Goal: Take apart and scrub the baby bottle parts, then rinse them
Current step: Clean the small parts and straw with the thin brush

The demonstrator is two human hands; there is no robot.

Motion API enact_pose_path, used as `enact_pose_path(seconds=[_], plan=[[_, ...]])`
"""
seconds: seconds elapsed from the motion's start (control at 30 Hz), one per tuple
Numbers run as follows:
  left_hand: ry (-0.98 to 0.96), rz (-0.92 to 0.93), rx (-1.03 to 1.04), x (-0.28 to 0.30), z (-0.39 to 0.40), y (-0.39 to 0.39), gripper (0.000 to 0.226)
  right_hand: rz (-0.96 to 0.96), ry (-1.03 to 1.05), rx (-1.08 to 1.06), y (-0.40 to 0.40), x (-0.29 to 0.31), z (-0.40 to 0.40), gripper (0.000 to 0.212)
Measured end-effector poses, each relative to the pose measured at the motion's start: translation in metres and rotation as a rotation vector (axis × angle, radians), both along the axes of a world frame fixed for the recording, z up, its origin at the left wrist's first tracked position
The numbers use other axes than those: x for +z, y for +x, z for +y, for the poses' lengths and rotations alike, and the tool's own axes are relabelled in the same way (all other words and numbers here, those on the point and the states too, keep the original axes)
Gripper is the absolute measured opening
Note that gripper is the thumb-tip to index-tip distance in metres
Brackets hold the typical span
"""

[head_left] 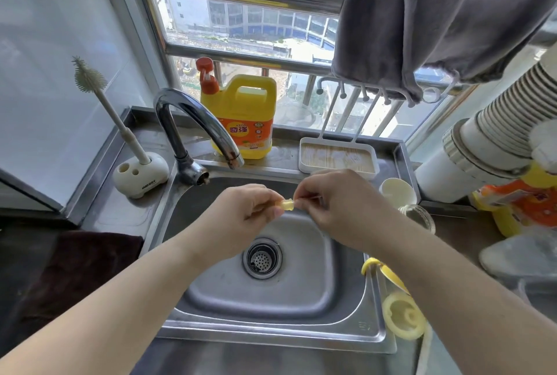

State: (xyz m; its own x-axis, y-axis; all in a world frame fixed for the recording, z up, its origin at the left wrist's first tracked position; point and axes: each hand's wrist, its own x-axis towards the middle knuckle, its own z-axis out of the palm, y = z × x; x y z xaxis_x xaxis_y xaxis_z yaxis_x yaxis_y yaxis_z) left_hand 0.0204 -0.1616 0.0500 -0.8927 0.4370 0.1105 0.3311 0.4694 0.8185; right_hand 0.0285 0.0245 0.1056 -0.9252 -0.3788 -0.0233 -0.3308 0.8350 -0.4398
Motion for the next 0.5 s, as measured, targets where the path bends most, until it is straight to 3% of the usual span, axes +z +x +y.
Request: enact_pose_path(seconds=[0.17,0.3,0.37,0.43,0.5], plan=[[-0.072,-0.003,0.006,-0.001,-0.007,-0.004,0.028,-0.065,-0.102,-0.078,-0.004,-0.001,0.022,0.009],[-0.109,0.056,-0.024,0.003,0.001,-0.002,0.028,0.002,-0.009,-0.005,0.002,-0.004,0.011,0.009],[-0.098,0.079,-0.031,0.005,0.002,-0.003,0.030,0.018,0.016,-0.068,-0.001,-0.003,0.020,0.009],[-0.076,0.080,-0.025,0.006,0.000,-0.007,0.030,0.056,-0.027,-0.134,-0.005,-0.002,0.028,0.009],[-0.071,0.076,-0.024,0.004,0.002,-0.008,0.030,0.067,-0.094,-0.070,-0.004,-0.004,0.023,0.009]])
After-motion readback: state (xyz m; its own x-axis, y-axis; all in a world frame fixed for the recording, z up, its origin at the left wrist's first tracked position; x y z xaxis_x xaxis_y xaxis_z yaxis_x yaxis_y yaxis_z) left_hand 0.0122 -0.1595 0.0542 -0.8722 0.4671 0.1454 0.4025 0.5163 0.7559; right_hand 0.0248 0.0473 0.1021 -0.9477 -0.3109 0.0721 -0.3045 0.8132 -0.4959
